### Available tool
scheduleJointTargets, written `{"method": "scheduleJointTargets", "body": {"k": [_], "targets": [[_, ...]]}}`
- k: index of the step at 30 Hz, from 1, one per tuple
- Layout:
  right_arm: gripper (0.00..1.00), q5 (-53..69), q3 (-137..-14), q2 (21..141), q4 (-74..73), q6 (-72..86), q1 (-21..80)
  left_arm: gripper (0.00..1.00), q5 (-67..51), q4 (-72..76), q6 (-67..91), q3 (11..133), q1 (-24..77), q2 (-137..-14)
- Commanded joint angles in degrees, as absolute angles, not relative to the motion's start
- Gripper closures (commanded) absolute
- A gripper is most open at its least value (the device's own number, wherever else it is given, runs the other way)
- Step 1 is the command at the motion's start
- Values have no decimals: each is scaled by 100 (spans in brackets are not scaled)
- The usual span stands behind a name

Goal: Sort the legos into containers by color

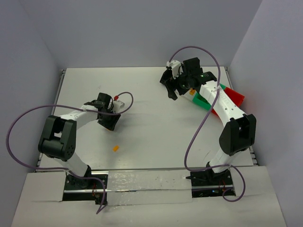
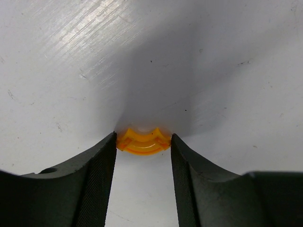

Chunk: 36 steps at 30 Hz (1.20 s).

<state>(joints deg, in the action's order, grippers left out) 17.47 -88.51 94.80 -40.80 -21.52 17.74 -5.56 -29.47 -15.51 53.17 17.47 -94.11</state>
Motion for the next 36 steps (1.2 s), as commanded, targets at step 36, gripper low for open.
{"method": "scheduleJointTargets", "body": {"k": [36], "targets": [[9,2066,-9076,8722,-3487,-1575,3785,87,-6256,1767,6414,5511,777,-7614]]}}
